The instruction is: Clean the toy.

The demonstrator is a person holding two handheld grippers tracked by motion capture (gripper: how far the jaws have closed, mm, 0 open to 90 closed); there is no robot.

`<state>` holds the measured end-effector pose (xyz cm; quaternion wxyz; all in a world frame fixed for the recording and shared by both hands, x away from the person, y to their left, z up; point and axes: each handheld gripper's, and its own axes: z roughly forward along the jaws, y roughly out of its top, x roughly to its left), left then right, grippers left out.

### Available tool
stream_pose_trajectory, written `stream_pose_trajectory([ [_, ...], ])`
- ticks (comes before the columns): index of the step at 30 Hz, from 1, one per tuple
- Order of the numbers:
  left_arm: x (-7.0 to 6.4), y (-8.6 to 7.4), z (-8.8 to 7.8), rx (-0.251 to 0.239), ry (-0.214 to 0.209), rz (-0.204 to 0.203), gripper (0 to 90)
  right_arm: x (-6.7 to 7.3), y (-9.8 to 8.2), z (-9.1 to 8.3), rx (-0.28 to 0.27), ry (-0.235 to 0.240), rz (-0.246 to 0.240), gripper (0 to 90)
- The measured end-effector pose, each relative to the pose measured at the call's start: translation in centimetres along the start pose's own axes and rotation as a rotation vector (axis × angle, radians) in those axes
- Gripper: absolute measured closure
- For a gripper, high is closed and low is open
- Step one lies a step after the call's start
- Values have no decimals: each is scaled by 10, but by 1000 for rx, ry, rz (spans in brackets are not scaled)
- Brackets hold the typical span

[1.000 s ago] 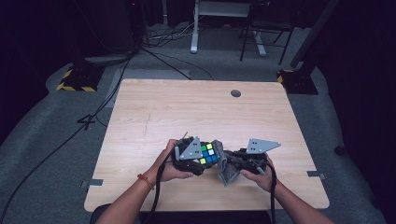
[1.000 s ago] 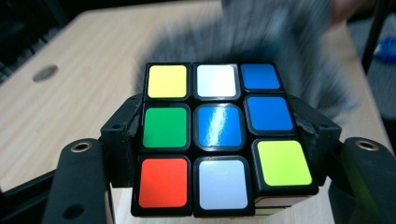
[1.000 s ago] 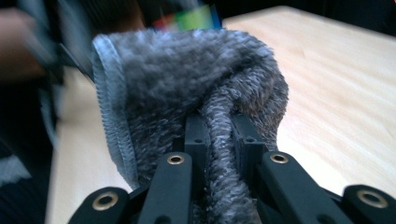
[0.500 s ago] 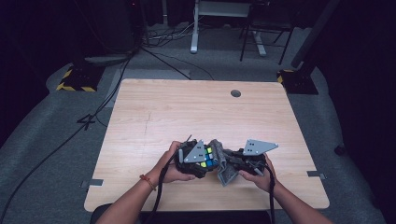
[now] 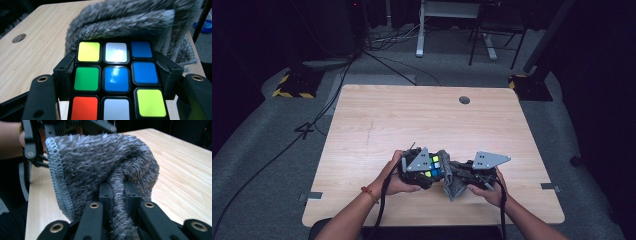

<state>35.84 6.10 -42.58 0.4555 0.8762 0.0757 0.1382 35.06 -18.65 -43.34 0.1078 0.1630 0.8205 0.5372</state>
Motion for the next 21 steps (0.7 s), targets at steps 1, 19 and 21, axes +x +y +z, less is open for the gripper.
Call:
stream_pose_trajectory([
  [1, 0, 0, 1, 8, 3, -1, 323, 0, 0, 0, -4, 0, 2, 801],
  [19, 3, 1, -3, 45, 23, 1, 333, -12, -9, 1, 37, -29, 13, 800],
  [21, 2, 2, -6, 20, 21, -4, 333, -17, -15, 3, 57, -26, 37, 800],
])
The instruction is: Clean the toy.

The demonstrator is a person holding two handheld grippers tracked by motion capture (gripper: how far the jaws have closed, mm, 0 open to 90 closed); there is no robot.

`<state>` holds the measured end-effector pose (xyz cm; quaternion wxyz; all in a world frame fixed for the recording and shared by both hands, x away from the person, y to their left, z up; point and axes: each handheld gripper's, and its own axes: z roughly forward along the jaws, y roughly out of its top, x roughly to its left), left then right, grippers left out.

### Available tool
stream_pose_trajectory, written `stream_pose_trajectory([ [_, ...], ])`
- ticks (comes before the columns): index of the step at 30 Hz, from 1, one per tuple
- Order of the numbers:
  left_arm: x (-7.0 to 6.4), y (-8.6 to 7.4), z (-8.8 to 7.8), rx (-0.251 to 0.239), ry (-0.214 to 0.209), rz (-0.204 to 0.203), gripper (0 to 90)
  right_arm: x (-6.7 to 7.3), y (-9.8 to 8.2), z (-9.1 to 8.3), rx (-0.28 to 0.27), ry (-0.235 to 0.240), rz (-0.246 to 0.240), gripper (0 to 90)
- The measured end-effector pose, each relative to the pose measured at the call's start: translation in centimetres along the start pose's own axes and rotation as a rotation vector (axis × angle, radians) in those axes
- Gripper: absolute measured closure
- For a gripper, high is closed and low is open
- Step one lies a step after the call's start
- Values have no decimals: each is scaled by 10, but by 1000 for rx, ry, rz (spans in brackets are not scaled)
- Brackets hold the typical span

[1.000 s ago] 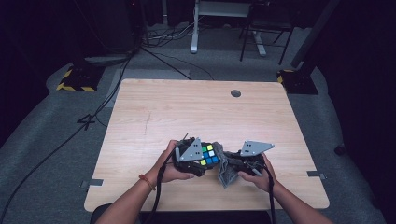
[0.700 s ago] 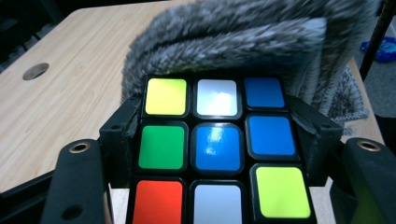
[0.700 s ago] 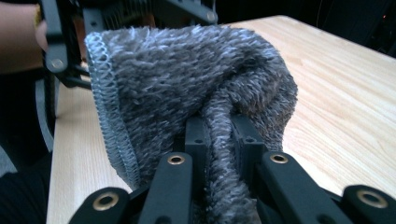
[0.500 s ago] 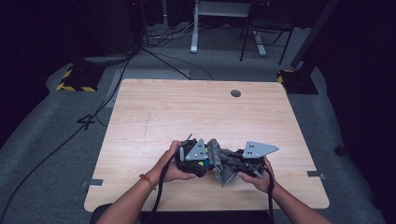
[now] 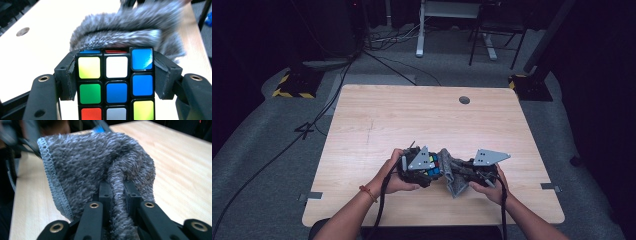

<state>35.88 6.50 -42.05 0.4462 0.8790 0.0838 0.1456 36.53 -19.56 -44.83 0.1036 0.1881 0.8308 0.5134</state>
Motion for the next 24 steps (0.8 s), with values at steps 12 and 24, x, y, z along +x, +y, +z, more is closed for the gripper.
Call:
stream_pose_trajectory([
  [12, -4, 5, -6, -73, 9, 22, 331, -6, -10, 12, -3, 116, 90, 800],
  [24, -1, -1, 1, -18, 39, -1, 317, -4, -3, -1, -62, 52, 85, 804],
])
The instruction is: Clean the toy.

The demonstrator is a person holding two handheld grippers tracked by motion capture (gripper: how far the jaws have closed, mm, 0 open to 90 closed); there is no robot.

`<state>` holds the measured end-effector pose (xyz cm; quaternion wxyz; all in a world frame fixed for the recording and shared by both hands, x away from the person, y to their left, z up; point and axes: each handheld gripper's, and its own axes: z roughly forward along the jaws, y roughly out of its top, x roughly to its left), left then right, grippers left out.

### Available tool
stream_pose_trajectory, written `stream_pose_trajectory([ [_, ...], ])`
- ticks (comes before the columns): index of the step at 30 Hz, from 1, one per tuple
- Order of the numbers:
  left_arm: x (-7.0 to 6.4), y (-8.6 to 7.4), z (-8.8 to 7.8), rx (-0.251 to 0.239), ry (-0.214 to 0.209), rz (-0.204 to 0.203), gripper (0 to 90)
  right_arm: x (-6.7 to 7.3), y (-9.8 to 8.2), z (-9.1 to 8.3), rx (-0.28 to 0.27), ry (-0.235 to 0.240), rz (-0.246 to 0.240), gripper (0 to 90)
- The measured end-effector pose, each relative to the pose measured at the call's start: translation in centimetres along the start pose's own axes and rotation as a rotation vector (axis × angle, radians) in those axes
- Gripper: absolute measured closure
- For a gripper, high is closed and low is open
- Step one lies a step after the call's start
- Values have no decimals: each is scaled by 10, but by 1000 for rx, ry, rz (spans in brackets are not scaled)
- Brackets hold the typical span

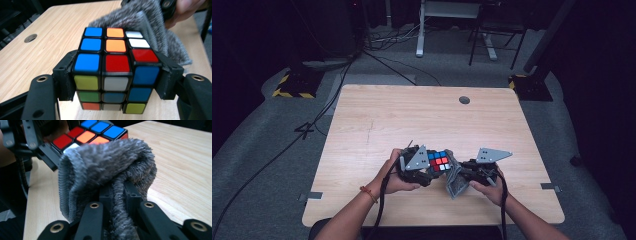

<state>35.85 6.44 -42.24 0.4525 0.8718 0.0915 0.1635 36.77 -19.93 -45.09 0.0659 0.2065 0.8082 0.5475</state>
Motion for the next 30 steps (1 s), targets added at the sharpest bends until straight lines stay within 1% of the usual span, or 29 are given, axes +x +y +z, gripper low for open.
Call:
stream_pose_trajectory([
  [1, 0, -1, 1, 11, -1, -3, 315, 1, 1, 0, 0, -1, -1, 804],
  [2, 1, -1, 2, 21, -2, -6, 311, 2, 2, -1, -5, -6, -13, 804],
  [5, 0, -3, 6, 45, -10, 1, 309, 6, 5, -3, -20, -9, -32, 804],
  [7, -1, -2, 8, 67, -10, 11, 311, 9, 8, -4, -24, -20, -59, 804],
  [8, -2, -3, 10, 86, -21, 20, 319, 11, 8, -4, -26, -25, -72, 804],
  [9, -4, -3, 13, 111, -21, 33, 327, 12, 10, -5, -35, -22, -77, 804],
  [10, -7, -3, 16, 121, -15, 55, 328, 14, 12, -5, -41, -15, -86, 804],
  [11, -9, -3, 17, 131, -13, 63, 329, 18, 14, -4, -42, -14, -103, 804],
  [12, -9, -3, 18, 134, -12, 63, 331, 21, 16, -4, -36, -24, -127, 804],
  [13, -8, -3, 17, 128, -11, 63, 331, 23, 17, -3, -30, -39, -141, 804],
  [14, -7, -4, 16, 122, -17, 51, 331, 23, 17, -2, -29, -52, -148, 803],
  [15, -7, -4, 15, 117, -24, 45, 332, 23, 17, -2, -28, -55, -149, 803],
  [17, -6, -3, 13, 107, -26, 52, 333, 21, 17, -1, -20, -65, -150, 803],
  [18, -6, -3, 13, 102, -28, 47, 333, 20, 16, -1, -7, -74, -154, 803],
  [20, -6, -2, 11, 97, -26, 43, 333, 16, 13, 0, 15, -78, -137, 803],
  [22, -5, -2, 9, 90, -24, 38, 334, 12, 8, 2, 51, -87, -128, 803],
  [23, -4, -1, 7, 78, -25, 38, 334, 9, 5, 4, 72, -94, -125, 803],
  [24, -3, -1, 5, 74, -23, 36, 334, 5, 0, 5, 92, -93, -105, 803],
  [25, -3, 0, 3, 59, -19, 35, 335, 3, -2, 6, 105, -90, -91, 803],
  [27, -1, 1, -1, 18, -34, 9, 335, -1, -8, 9, 137, -83, -78, 802],
  [28, -1, 2, -2, 19, -28, 15, 335, -1, -10, 10, 139, -72, -71, 802],
  [29, -2, 2, -2, 32, -14, 30, 335, 0, -10, 10, 130, -64, -69, 802],
  [30, -2, 2, -2, 41, -11, 37, 335, 2, -7, 10, 121, -64, -72, 802],
])
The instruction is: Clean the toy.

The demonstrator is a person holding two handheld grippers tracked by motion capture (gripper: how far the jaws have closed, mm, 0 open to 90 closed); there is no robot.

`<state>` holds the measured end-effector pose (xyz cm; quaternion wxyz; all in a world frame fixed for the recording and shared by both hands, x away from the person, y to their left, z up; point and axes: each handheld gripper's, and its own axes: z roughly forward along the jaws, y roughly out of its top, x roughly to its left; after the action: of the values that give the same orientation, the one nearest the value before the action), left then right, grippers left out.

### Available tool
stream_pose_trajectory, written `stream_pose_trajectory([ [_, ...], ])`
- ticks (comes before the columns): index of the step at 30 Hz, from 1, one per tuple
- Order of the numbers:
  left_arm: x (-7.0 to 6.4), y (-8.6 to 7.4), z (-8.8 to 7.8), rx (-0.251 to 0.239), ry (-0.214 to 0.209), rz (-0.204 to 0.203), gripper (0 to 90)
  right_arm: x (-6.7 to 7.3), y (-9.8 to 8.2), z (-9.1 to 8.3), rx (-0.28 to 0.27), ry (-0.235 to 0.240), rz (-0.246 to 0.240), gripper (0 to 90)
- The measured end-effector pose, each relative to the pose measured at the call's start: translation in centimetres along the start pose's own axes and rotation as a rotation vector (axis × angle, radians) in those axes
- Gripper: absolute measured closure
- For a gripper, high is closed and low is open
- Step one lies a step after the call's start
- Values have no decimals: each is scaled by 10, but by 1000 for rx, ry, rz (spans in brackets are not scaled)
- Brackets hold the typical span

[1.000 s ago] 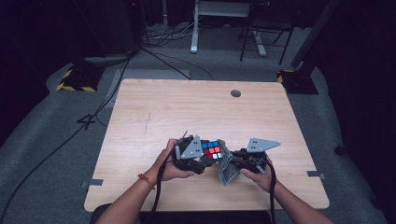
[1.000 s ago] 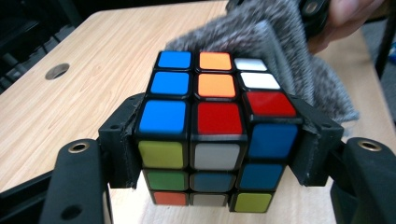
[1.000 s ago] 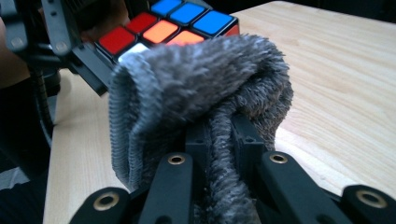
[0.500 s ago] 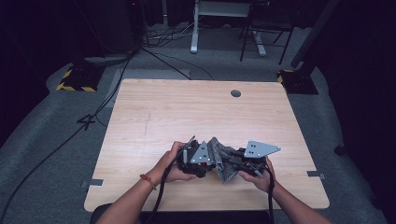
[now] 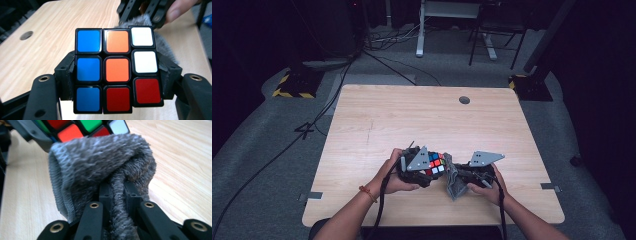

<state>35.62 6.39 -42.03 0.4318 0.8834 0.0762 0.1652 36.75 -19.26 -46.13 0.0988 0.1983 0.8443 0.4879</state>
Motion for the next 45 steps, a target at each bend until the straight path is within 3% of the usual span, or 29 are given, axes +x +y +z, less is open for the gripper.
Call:
stream_pose_trajectory([
  [3, 3, -2, -1, -19, -11, -28, 335, 2, 6, -7, -33, -16, 2, 802],
  [7, 0, -4, 5, 28, -10, -8, 334, 1, 13, -21, -115, -4, 10, 802],
  [10, -5, -2, 14, 48, -34, 10, 335, 9, 21, -27, -158, 21, -17, 801],
  [13, -8, -2, 16, 67, -36, 26, 334, 21, 25, -23, -143, 12, -81, 802],
  [17, -3, -1, 6, 10, -19, -4, 335, 14, 21, -18, -98, -24, -66, 801],
  [21, 0, -2, 0, -43, -22, -22, 335, 2, 13, -13, -58, -33, -17, 801],
  [25, 0, 0, -4, -87, -29, -28, 334, -4, 9, -8, -50, 12, 28, 801],
  [28, 2, -2, -4, -110, -41, -41, 331, -4, 8, -10, -86, 46, 59, 802],
  [30, 2, -3, -2, -97, -43, -44, 329, -6, 8, -13, -123, 66, 84, 803],
  [33, 0, -4, 3, -43, -30, -17, 327, -7, 10, -19, -167, 82, 93, 803],
  [38, -3, -4, 12, 17, -29, 4, 327, 1, 16, -23, -187, 79, 49, 802],
  [45, -3, -3, 8, 1, -13, -2, 334, 9, 19, -21, -164, 11, -19, 801],
])
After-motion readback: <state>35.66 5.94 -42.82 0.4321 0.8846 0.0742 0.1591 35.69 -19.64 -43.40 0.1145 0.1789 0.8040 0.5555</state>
